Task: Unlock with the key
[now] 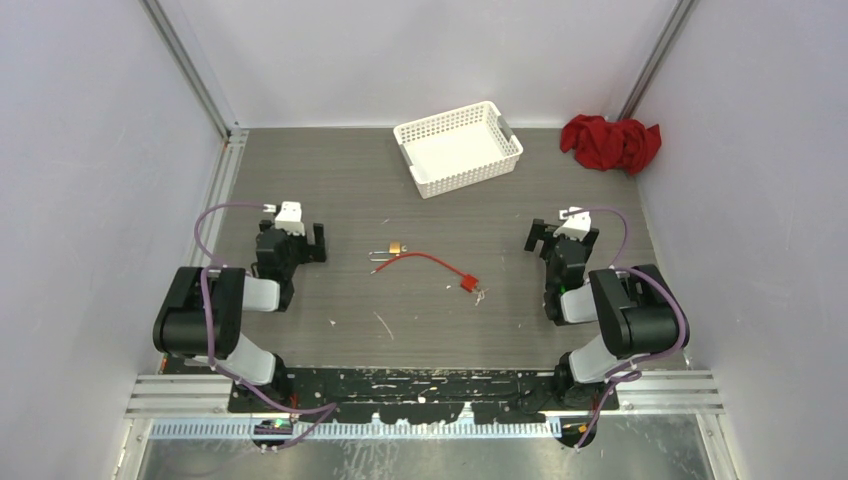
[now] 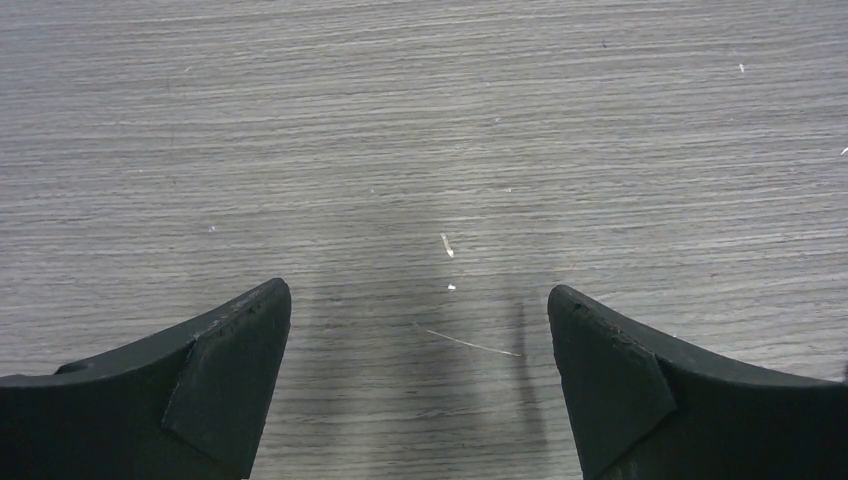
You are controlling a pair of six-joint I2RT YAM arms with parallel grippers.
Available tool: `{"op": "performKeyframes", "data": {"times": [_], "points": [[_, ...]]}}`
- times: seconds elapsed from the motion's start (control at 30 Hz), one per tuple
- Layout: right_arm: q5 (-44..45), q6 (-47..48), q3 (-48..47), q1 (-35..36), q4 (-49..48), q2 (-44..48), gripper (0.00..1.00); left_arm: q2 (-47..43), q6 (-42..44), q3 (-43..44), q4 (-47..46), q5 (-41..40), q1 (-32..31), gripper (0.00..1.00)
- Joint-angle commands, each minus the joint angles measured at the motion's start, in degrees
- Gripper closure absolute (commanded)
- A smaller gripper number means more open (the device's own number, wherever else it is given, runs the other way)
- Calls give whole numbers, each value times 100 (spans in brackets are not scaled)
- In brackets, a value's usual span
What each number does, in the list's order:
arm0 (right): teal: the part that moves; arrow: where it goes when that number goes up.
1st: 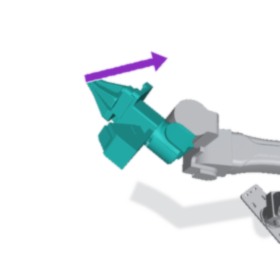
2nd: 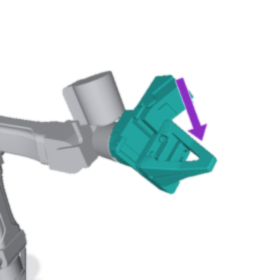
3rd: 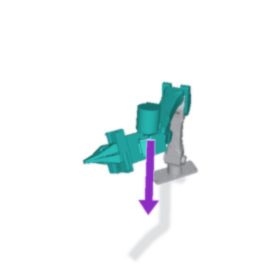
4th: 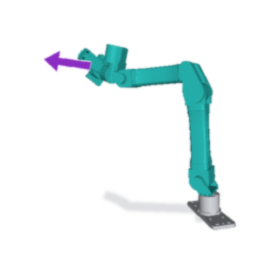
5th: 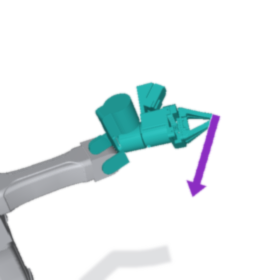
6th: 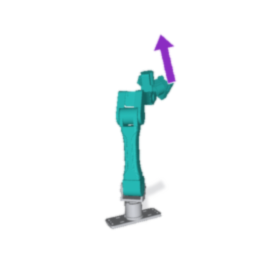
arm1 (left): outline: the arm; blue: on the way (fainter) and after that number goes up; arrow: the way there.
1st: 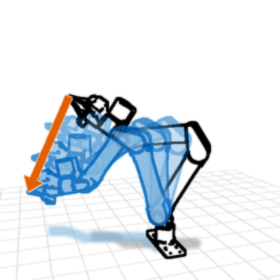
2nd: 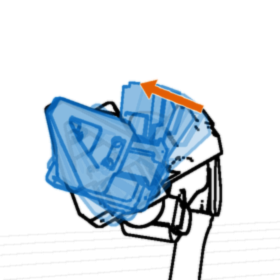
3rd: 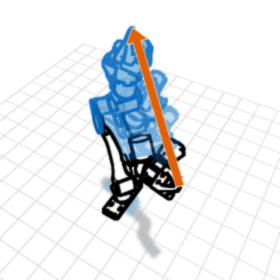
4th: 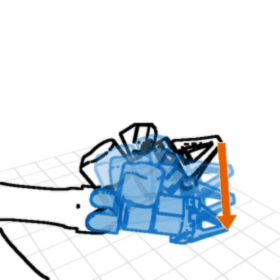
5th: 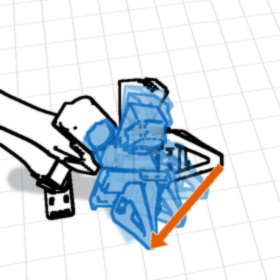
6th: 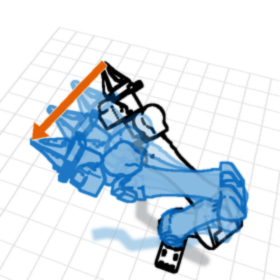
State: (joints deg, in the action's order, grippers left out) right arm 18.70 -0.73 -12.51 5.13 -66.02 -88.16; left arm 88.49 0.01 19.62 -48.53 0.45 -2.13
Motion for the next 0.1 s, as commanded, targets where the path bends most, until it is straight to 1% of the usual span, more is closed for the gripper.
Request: {"op": "performKeyframes", "data": {"times": [0.0,0.07], "points": [[-51,56,19,-12,-414,-26,0,5,-36,183,-293,-106,20,1],[-51,57,19,-12,-412,-26,0,1,-36,174,-294,-103,22,1]]}}
